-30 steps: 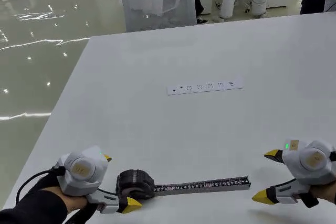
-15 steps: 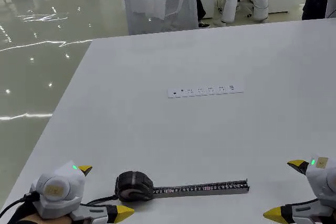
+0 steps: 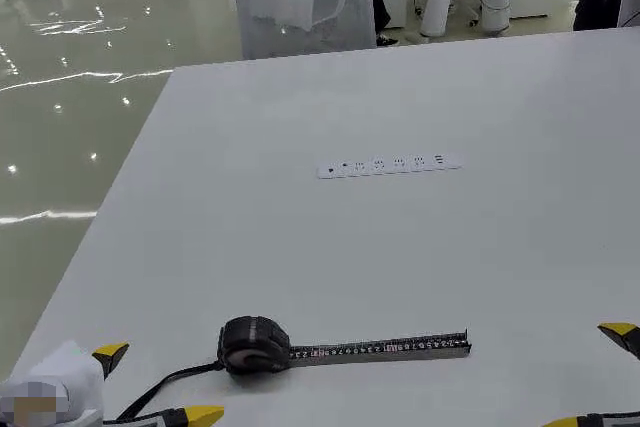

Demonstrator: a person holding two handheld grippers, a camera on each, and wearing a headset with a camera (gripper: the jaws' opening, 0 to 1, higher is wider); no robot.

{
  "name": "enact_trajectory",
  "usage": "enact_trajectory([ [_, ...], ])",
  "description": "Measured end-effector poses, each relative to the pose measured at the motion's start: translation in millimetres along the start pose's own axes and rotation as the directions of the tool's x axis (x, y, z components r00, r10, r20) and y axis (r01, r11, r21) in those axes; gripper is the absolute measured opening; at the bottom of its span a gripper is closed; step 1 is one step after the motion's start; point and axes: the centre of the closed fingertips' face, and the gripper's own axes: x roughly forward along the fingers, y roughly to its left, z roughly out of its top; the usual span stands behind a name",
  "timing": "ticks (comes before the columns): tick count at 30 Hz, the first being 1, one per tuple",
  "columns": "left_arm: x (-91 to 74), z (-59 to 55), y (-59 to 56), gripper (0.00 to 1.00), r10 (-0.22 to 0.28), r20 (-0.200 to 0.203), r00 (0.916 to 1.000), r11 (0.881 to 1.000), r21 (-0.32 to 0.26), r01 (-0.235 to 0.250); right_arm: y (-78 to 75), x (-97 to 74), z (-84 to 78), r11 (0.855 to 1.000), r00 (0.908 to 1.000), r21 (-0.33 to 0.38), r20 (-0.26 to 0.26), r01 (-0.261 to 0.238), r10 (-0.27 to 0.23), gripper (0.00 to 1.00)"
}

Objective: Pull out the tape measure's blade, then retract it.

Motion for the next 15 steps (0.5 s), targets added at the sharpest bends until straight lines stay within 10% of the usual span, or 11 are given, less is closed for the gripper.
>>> enact_trajectory([
  [15,-22.2,-10.9,-8.0,0.99,-0.017,-0.019,0.9997,0.998,0.054,0.018,1.4,-46.4,-29.1,0.997,0.9978,0.03,-0.019,0.065,-0.064,0.99],
])
